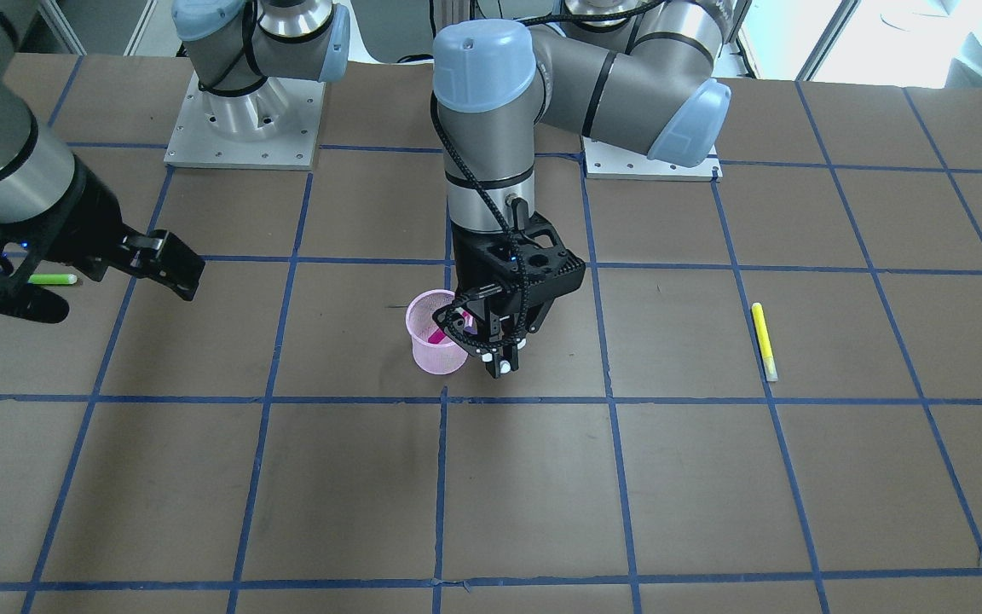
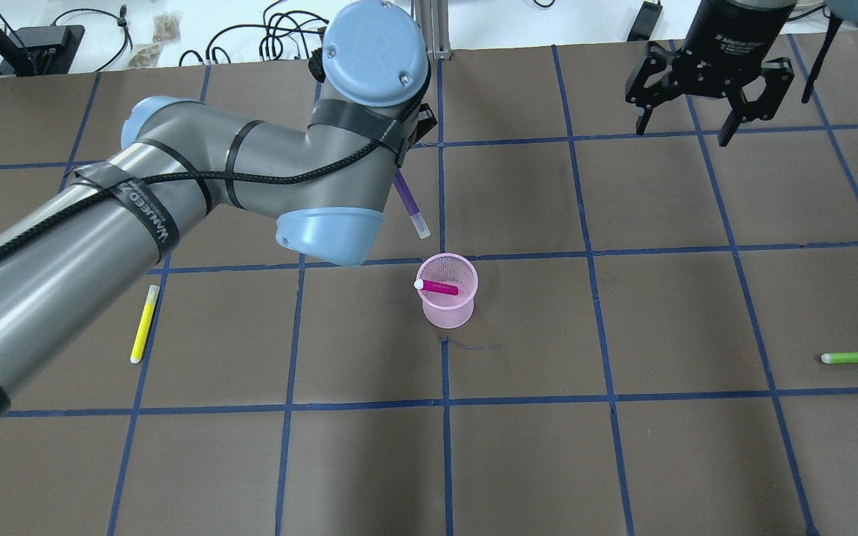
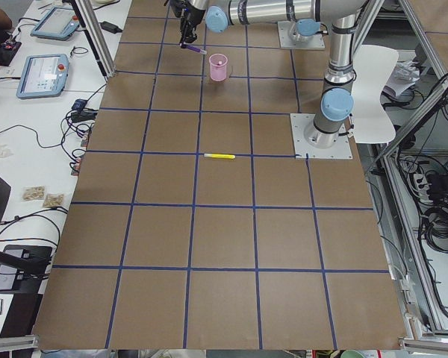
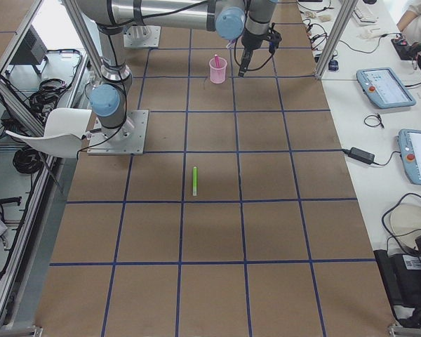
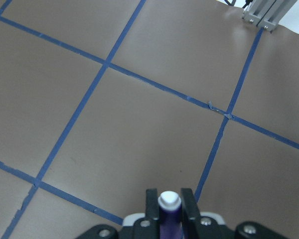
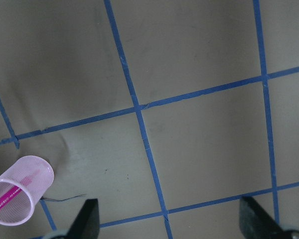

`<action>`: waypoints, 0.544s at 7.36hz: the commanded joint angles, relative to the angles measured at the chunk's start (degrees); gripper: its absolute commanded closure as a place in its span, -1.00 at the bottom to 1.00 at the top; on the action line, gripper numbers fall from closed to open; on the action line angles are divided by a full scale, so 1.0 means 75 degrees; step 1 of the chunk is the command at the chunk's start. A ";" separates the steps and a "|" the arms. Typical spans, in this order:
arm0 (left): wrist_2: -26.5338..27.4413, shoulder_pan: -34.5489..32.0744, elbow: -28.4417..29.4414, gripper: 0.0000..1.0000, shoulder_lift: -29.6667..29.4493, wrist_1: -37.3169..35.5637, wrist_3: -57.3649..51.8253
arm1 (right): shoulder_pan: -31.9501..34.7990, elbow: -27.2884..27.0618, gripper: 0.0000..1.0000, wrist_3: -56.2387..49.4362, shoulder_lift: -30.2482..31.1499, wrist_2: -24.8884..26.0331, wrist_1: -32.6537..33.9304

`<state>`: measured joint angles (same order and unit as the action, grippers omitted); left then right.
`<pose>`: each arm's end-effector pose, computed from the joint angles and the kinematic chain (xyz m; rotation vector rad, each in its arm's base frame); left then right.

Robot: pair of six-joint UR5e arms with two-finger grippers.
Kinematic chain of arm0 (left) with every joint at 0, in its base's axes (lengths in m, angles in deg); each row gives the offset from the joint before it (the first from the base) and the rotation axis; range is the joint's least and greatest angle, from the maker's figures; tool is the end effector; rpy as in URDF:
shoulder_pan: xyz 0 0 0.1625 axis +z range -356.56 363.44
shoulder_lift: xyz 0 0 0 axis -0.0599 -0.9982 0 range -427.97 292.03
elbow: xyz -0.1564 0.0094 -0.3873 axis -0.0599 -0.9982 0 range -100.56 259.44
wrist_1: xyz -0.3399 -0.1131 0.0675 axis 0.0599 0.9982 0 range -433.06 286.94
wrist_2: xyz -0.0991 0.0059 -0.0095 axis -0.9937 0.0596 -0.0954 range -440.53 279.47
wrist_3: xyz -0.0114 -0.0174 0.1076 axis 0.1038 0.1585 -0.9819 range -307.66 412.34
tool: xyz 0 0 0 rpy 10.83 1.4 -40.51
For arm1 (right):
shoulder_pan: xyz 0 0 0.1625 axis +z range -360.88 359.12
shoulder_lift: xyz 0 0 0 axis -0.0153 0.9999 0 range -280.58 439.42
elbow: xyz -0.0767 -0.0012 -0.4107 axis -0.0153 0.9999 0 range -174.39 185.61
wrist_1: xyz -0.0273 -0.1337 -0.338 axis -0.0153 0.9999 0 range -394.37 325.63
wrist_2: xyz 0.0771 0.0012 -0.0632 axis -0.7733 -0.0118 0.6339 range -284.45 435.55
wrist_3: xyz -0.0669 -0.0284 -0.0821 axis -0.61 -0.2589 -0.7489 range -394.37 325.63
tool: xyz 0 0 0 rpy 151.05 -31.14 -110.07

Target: Insert purple and pink pens into pink cup

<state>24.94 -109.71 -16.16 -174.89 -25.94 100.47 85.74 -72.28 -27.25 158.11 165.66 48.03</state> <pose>-0.3179 -0.4789 0.3679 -0.7332 2.9646 -0.6873 0.1029 -0.5141 0.4562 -0.2861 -3.1172 -0.1857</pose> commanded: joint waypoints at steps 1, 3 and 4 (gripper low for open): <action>0.0559 -0.0579 -0.0542 1.00 -0.0052 -0.0551 0.0914 | 0.0381 -0.0089 -1.00 -0.0188 0.0102 0.0267 -0.0030; 0.0585 -0.0734 -0.0660 1.00 -0.0064 -0.0541 0.1071 | 0.0392 -0.0487 -1.00 -0.0292 0.0137 0.0278 0.0156; 0.0690 -0.0862 -0.0742 1.00 -0.0064 -0.0540 0.1071 | 0.0392 -0.0512 -1.00 -0.0224 0.0137 0.0232 0.0274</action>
<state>29.35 -115.08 -20.91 -175.33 -29.94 108.12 88.63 -75.30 -29.02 159.07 167.61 48.96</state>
